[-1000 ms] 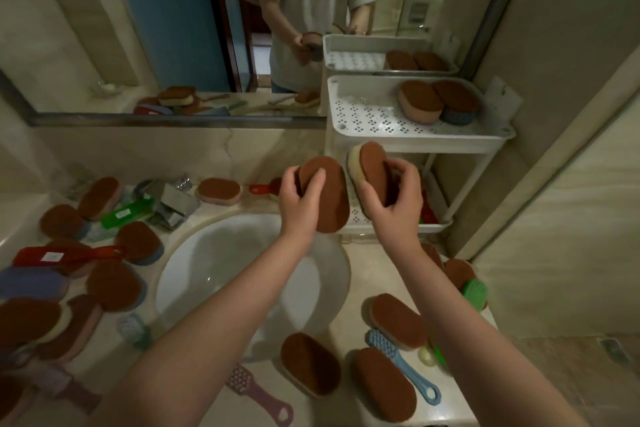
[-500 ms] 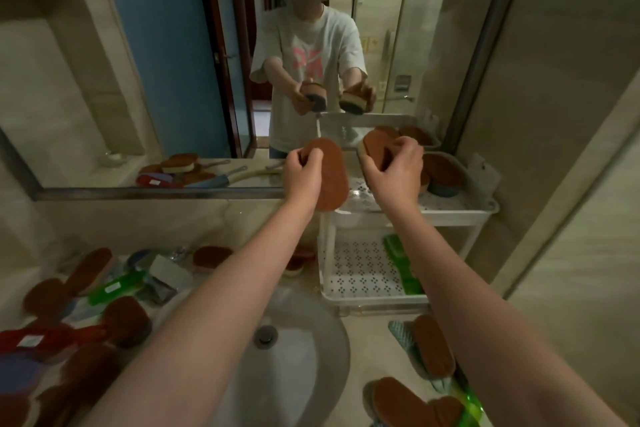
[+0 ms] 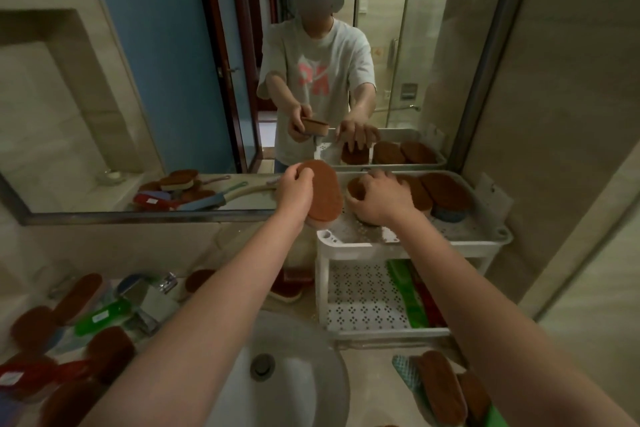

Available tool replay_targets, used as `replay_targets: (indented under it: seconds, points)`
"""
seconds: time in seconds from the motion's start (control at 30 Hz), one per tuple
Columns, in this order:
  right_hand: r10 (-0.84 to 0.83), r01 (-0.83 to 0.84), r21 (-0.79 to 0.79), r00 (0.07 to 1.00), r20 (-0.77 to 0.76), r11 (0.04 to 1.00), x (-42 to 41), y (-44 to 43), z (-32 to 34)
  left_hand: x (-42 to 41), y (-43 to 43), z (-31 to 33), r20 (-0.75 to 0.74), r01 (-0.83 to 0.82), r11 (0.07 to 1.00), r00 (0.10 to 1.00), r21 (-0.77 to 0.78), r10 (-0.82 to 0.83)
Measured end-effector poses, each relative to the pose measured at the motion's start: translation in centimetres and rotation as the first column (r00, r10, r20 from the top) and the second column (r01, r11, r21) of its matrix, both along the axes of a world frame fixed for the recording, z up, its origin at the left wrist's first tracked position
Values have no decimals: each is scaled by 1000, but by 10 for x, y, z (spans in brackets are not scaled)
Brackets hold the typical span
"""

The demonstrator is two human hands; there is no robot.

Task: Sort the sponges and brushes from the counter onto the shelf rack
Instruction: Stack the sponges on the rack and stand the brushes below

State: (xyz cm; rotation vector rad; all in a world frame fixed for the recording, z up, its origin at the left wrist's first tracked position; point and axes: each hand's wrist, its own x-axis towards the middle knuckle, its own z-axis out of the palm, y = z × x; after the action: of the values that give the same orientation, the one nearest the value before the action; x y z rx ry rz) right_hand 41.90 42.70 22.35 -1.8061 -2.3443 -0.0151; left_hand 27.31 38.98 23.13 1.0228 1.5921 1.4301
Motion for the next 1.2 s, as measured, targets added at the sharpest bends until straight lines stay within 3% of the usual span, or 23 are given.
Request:
replay_targets:
  seconds: [0.1,0.23,0.4,0.47,0.57,0.63,0.7,0.8,0.9,0.97,1.13,1.2]
  points:
    - [163,-163,-173,987,-15,971,24,2,-2,2,9,0,-36,-10,1000,999,-7,10]
    - [85,-76,-182,995,43,980,42,9,-8,7,22,-3,-89,-2,1000,996,9,3]
    - [47,-61,-234,997,-68,970,45,12,-12,20,42,-5,-296,15,1000,955,4,-13]
    - [30,-67,-247,988,-151,967,47,14,-11,27,49,-7,-448,18,1000,894,-10,-20]
    - [40,-73,-234,989,-141,970,48,14,-13,33,59,-13,-727,-53,992,685,-112,-45]
    - [49,-76,-240,992,-119,968,48,14,-14,35,64,-17,-819,-115,980,570,-164,-70]
    - [55,-83,-249,992,-117,965,49,14,-14,37,65,-20,-849,-125,976,521,-179,-89]
    - [56,-83,-244,991,-118,966,50,15,-15,38,64,-20,-838,-95,985,542,-142,-69]
    - [57,-82,-236,992,-111,968,50,14,-14,32,55,-15,-790,36,999,613,-2,-23]
    - [59,-86,-236,991,-117,968,50,14,-14,22,43,-14,-785,164,986,615,36,-74]
    - [55,-79,-240,993,-105,968,50,13,-15,-1,23,-19,-807,355,901,438,-250,-397]
    - [56,-79,-231,993,-106,970,49,12,-15,0,24,-20,-822,355,896,400,-268,-405]
